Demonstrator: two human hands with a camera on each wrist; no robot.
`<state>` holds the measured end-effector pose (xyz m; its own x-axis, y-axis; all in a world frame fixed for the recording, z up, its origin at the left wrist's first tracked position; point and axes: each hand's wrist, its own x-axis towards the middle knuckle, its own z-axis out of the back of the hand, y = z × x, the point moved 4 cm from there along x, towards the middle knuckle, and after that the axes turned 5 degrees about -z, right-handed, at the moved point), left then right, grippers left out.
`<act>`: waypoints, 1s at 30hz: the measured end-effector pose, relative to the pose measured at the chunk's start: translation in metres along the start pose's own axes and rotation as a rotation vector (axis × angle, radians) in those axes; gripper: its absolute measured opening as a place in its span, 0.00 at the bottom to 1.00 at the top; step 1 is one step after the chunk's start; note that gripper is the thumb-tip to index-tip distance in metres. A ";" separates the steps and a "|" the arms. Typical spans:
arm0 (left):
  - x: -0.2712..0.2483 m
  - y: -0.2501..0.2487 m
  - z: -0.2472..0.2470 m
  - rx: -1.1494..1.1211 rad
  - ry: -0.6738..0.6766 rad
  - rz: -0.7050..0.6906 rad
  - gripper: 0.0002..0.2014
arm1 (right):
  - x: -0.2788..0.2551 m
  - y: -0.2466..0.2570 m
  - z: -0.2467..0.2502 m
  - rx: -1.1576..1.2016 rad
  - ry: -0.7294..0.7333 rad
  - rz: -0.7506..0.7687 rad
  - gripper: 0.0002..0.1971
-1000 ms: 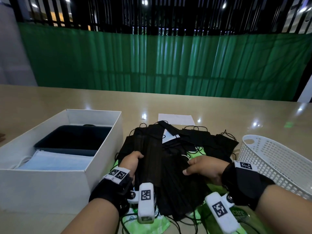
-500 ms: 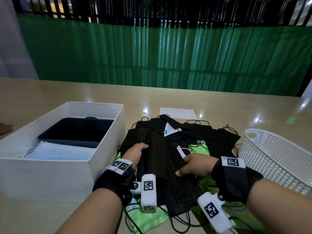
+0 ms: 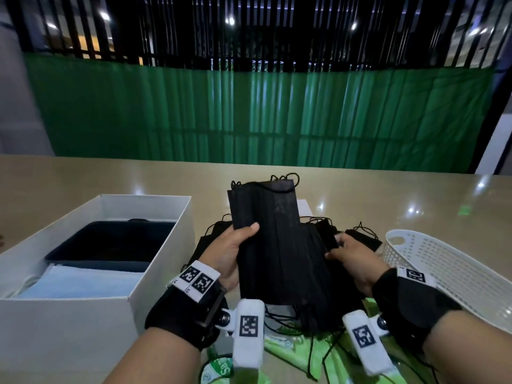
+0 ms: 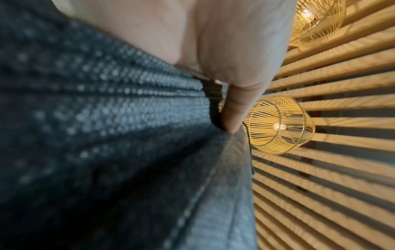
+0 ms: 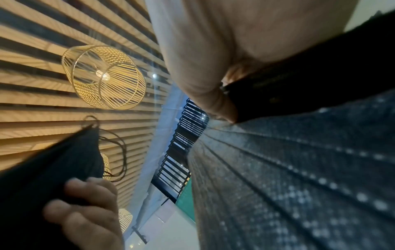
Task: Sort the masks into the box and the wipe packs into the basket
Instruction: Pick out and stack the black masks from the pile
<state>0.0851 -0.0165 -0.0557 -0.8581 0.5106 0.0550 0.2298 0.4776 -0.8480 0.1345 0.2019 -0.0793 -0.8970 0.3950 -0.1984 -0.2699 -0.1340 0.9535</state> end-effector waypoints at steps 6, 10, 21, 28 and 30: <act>0.007 -0.007 -0.013 -0.043 0.043 0.058 0.25 | -0.024 -0.015 0.003 -0.273 0.267 -0.170 0.08; 0.004 0.013 -0.016 -0.020 0.022 0.067 0.19 | -0.033 -0.002 0.014 -0.303 0.192 -0.051 0.15; 0.009 0.030 -0.064 -0.097 0.171 0.100 0.17 | -0.045 0.034 0.008 0.393 0.246 0.094 0.14; 0.009 0.045 -0.047 -0.123 0.131 0.207 0.18 | -0.039 0.029 -0.021 0.448 0.316 0.120 0.16; 0.009 0.042 -0.042 -0.127 0.123 0.182 0.18 | -0.037 0.028 -0.024 0.458 0.308 0.111 0.21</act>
<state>0.1064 0.0381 -0.0691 -0.7367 0.6759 -0.0217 0.4376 0.4521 -0.7772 0.1516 0.1613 -0.0506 -0.9906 0.1086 -0.0832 -0.0504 0.2756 0.9600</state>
